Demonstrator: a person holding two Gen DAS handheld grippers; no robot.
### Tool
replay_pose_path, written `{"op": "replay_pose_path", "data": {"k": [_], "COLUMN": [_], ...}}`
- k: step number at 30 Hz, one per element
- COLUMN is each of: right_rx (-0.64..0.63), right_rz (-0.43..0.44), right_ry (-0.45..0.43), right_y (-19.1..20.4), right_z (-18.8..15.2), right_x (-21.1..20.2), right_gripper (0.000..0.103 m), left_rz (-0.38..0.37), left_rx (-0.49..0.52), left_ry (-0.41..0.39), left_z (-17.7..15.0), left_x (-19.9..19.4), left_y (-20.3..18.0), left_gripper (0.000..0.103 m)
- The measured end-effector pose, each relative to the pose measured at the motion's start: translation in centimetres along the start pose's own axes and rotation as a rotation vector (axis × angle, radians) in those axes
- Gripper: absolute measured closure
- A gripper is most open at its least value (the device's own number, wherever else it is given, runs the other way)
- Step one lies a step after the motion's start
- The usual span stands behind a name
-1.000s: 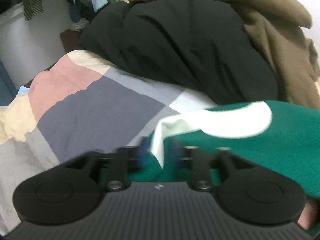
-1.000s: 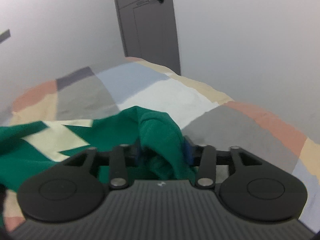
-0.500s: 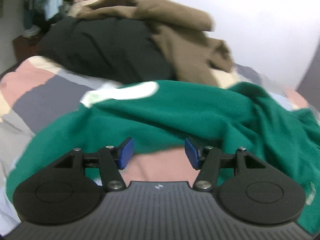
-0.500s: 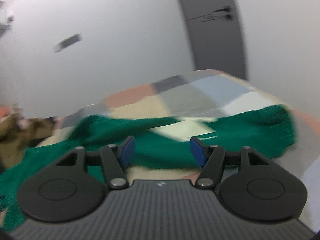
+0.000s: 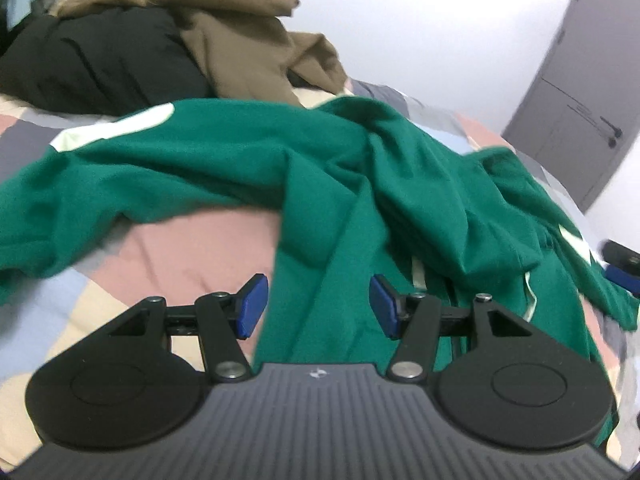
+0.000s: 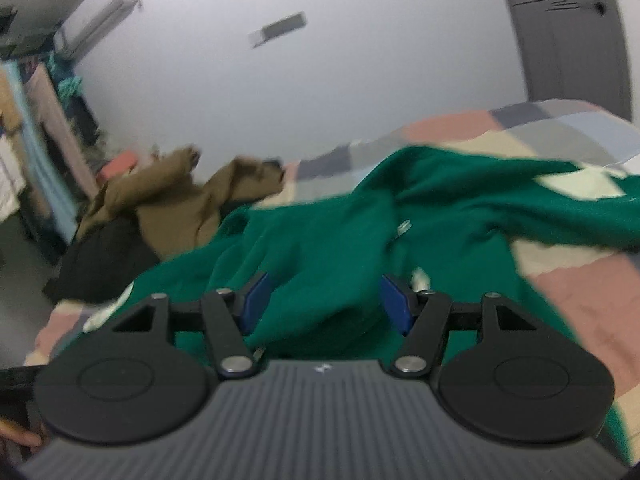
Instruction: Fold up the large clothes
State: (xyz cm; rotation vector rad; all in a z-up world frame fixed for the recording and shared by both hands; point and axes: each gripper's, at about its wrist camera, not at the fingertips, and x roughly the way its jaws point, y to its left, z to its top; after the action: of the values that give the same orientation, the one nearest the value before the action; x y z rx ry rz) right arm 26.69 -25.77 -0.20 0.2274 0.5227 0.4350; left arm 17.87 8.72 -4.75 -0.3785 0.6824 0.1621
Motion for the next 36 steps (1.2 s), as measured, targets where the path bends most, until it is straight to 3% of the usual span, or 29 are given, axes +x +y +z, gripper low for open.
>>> {"op": "replay_pose_path", "data": {"k": [8, 10, 11, 12, 17, 26, 28, 31, 33, 36], "right_rx": [-0.06, -0.07, -0.075, -0.078, -0.075, -0.043, -0.074, -0.074, -0.106, -0.191], "right_rz": [0.018, 0.017, 0.01, 0.003, -0.02, -0.077, -0.091, -0.12, -0.133, -0.169], "right_ry": [0.071, 0.075, 0.077, 0.073, 0.113, 0.131, 0.114, 0.119, 0.112, 0.088], "right_y": [3.6, 4.1, 4.3, 4.3, 4.2, 4.6, 5.2, 5.4, 5.9, 6.9], "right_z": [-3.7, -4.2, -4.5, -4.7, -5.7, -5.9, -5.1, -3.7, -1.9, 2.1], "right_x": [4.0, 5.1, 5.7, 6.1, 9.4, 16.8, 18.4, 20.7, 22.2, 24.3], "right_gripper": [0.04, 0.028, 0.016, 0.014, 0.014, 0.013, 0.016, 0.033, 0.06, 0.079], "left_rz": [-0.015, -0.025, -0.021, -0.016, -0.014, -0.045, -0.054, -0.052, -0.069, -0.098], "left_rx": [0.058, 0.053, 0.061, 0.073, 0.082, -0.011, -0.023, -0.037, -0.055, -0.073], "left_ry": [0.007, 0.008, 0.002, -0.003, 0.005, 0.003, -0.01, -0.01, -0.002, 0.002], "left_z": [-1.2, -1.1, -1.1, -1.1, -1.2, -0.9, -0.8, -0.4, -0.3, 0.0], "left_x": [2.0, 2.7, 2.9, 3.2, 4.7, 5.8, 6.1, 7.0, 7.5, 8.3], "left_y": [0.1, 0.3, 0.2, 0.1, 0.4, 3.1, 3.8, 4.7, 5.3, 6.2], "left_gripper": [0.041, 0.041, 0.041, 0.041, 0.041, 0.041, 0.041, 0.041, 0.041, 0.041]}}
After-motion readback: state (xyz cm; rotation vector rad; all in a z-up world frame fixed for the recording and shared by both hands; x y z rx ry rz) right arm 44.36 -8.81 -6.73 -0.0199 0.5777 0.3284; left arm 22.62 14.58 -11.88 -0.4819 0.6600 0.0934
